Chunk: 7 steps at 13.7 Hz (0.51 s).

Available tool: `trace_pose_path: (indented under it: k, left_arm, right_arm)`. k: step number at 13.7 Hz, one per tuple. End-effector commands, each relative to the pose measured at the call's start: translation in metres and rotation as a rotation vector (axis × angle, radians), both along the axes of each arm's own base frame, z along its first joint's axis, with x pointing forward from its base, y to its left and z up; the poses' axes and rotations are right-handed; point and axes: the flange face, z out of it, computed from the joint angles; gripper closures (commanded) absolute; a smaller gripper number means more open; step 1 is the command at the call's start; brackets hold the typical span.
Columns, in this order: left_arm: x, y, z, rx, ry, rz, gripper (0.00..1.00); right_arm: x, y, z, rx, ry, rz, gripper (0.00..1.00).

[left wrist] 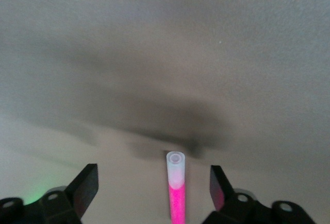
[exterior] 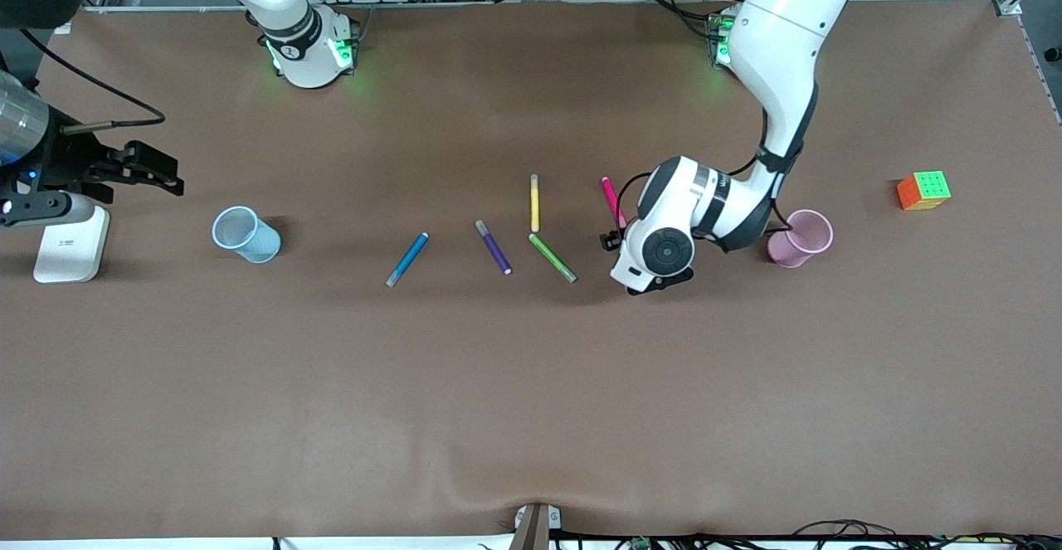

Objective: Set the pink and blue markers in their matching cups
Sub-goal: 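Lower the left gripper and grasp the pink marker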

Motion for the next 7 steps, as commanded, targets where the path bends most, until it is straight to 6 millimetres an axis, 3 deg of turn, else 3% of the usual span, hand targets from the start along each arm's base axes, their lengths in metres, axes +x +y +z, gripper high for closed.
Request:
trace_pose_path:
  k: [1,2,7]
  left_arm:
    - [-0.004,-0.007,0.001,0.012,-0.006,0.036,0.29]
    - [-0.007,-0.010,0.000,0.019,-0.006,0.042,0.37]
    - [-0.016,-0.018,-0.012,0.029,0.007,0.035,0.44]
  right_arm:
    - [0.003,-0.006,-0.002,-0.008,0.001,-0.017,0.00]
    - [0.003,-0.010,-0.002,-0.010,0.003,-0.025,0.00]
    - [0.009,-0.012,-0.015,-0.013,0.023,-0.030,0.00]
